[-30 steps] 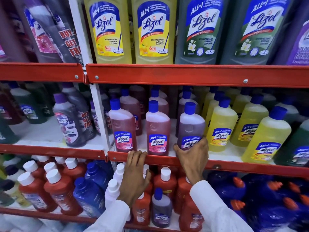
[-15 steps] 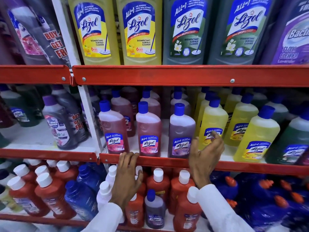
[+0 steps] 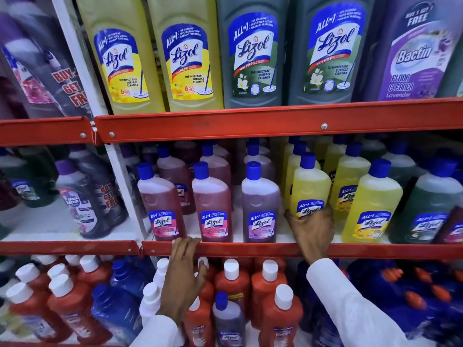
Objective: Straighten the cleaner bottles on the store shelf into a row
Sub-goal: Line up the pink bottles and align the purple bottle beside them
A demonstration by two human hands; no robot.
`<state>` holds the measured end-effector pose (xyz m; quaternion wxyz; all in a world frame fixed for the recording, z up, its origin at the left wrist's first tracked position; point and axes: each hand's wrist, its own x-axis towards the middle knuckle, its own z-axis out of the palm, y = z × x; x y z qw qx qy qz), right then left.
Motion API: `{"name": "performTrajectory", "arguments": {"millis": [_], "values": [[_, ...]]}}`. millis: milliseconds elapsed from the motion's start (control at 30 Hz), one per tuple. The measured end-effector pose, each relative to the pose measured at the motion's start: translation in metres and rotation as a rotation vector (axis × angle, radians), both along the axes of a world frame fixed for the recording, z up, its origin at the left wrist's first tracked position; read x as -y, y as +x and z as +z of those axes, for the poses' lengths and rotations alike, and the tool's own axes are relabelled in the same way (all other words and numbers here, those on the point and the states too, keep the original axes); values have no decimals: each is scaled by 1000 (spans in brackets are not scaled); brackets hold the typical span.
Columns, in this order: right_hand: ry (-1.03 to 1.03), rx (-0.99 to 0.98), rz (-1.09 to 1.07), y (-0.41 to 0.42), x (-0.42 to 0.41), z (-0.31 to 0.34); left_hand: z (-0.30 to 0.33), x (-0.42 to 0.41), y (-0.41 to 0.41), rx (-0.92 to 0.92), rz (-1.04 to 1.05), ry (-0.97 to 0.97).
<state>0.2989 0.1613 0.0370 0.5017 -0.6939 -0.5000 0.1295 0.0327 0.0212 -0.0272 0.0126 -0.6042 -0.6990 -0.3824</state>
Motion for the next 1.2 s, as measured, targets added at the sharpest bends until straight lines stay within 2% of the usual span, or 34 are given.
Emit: {"name": "performTrajectory", "arguments": {"millis": [567, 667, 767, 833, 933, 1100, 1200], "values": [[77, 1, -34, 7, 47, -8, 6, 3, 5, 5, 42, -29], [327, -65, -120, -1, 79, -5, 14, 6, 5, 11, 37, 3], [577, -159, 86, -32, 112, -10, 25, 7, 3, 44, 37, 27], [521, -105, 331, -58, 120, -15, 32, 6, 2, 81, 58, 34], [307, 20, 603, -94, 117, -23, 40, 2, -3, 139, 41, 69], [94, 134, 606, -122, 102, -29, 53, -10, -7, 235, -81, 115], [77, 178, 599, -126, 94, -22, 55, -21, -13, 298, -167, 81]]}}
